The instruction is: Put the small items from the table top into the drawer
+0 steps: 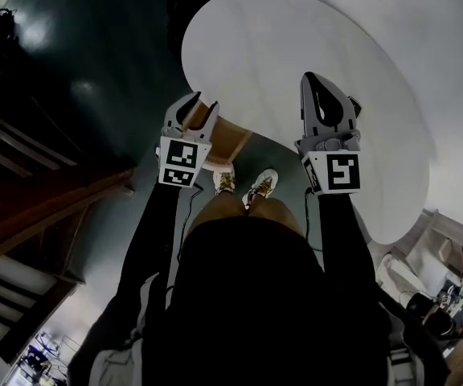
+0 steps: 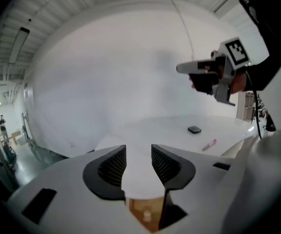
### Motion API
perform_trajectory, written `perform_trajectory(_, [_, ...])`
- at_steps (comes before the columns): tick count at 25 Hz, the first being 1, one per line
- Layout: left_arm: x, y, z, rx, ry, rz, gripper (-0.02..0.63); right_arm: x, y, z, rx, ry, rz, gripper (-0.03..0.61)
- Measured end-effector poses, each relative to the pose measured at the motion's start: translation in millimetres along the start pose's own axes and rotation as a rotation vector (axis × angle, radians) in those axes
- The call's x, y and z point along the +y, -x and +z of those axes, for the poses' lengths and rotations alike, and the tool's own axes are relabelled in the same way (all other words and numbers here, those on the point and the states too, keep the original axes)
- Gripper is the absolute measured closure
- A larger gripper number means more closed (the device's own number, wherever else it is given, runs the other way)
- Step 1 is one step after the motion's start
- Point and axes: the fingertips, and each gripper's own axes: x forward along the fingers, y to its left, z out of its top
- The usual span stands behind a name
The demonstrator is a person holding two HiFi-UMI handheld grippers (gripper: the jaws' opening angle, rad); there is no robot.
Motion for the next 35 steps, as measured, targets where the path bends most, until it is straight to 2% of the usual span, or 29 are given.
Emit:
perform_trajectory(4, [1,26,104,-0.242,-0.081,0.002,0.44,-15,10,10,-0.028,0.006,-0.042,0.554])
perform_trajectory(6, [-6,34,142,-0.322,-0.112,-0.018,0.442,-23,15,14,-0.04,0.012,-0.062,0.554])
perform_trajectory(8, [-18,35,163,-0.355,-0.142,-0.047,0.442,-32,22,16,-0.044,0.013,-0.088,0.554])
perform_trajectory(12, [-55,19,183,-0.371,-0.178,-0.138,0.442,-63,46,14,-0.035,0.007,-0.182,0.554])
perform_trajectory(18, [-126,-17,200,-0.38,-0.213,-0.296,0.442,-115,94,5,-0.025,0.0,-0.304,0.554])
perform_trajectory(22, [-175,-39,216,-0.394,-0.244,-0.42,0.442,-150,138,-2,-0.007,-0.007,-0.422,0.554])
perform_trajectory(28, [-232,-57,216,-0.385,-0.287,-0.518,0.442,-183,186,-18,0.023,-0.041,-0.517,0.554])
perform_trajectory(31, [-261,-67,192,-0.31,-0.327,-0.613,0.458,-190,196,-23,0.025,-0.052,-0.53,0.554])
perform_trajectory(35, [-301,-88,133,-0.109,-0.443,-0.783,0.471,-193,205,-29,0.026,-0.065,-0.532,0.554])
